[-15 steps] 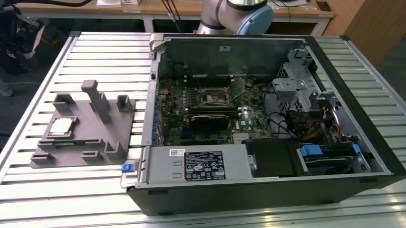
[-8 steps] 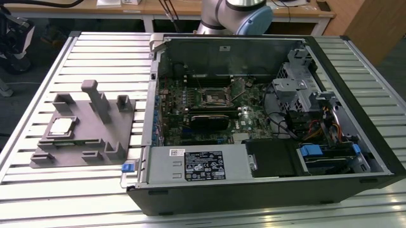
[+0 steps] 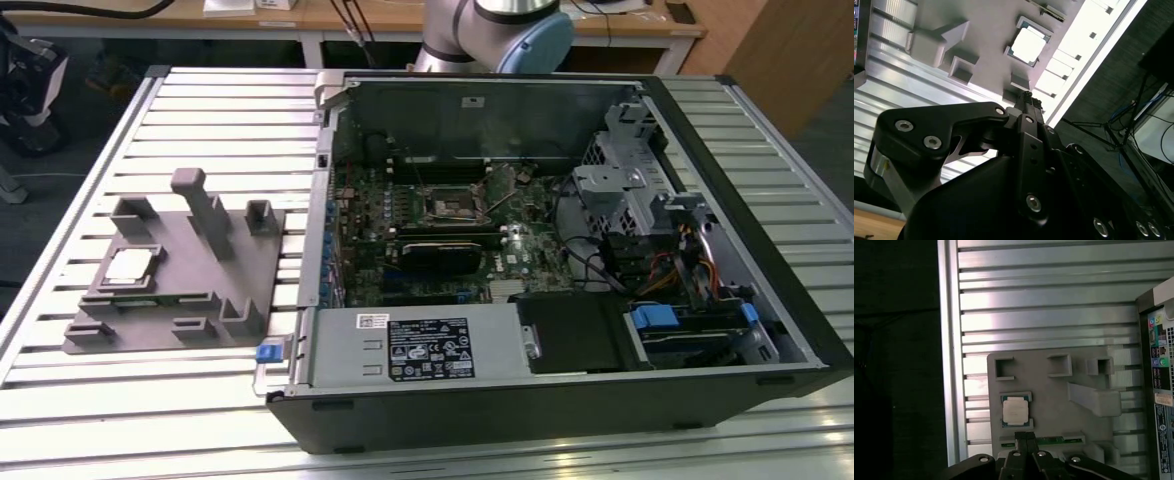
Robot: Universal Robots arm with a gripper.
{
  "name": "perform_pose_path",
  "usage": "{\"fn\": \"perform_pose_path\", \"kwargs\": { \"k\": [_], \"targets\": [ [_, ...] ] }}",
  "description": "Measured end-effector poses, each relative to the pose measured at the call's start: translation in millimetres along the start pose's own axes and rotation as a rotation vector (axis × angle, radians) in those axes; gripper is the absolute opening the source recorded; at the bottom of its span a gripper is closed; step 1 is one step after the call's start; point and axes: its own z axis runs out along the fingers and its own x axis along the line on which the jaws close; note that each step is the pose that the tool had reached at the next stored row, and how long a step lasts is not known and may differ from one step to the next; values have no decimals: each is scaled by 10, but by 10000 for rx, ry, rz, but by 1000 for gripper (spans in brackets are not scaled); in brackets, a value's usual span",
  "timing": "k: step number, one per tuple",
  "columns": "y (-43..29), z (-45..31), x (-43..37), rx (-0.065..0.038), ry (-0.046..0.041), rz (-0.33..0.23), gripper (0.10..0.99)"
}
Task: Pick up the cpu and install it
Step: 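Pick up the cpu and move it towards the insertion slot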
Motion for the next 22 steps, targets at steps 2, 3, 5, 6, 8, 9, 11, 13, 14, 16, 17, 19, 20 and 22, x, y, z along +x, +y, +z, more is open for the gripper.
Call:
{"fn": "perform_pose_path", "kwargs": {
  "k": [2,3,5,6,8,9,11,13,14,16,17,19,20,22],
  "targets": [
    [-1,14,1,0,10,1,106],
    [-1,21,2,1,16,1,106],
    [-1,33,1,5,18,2,106],
    [-2,39,1,5,16,2,106],
    [-4,55,2,5,15,1,106],
    [-5,60,3,6,12,2,106],
    [-8,72,3,4,-1,1,106],
    [-12,79,3,-13,2,1,106],
    [-15,84,3,-24,1,1,106],
    [-20,93,2,-45,2,0,106],
    [-22,99,2,-56,3,0,106],
    [-27,116,2,-57,2,2,106],
    [-29,123,2,-56,3,1,106],
    [-31,142,2,-57,2,1,106]
  ]
}}
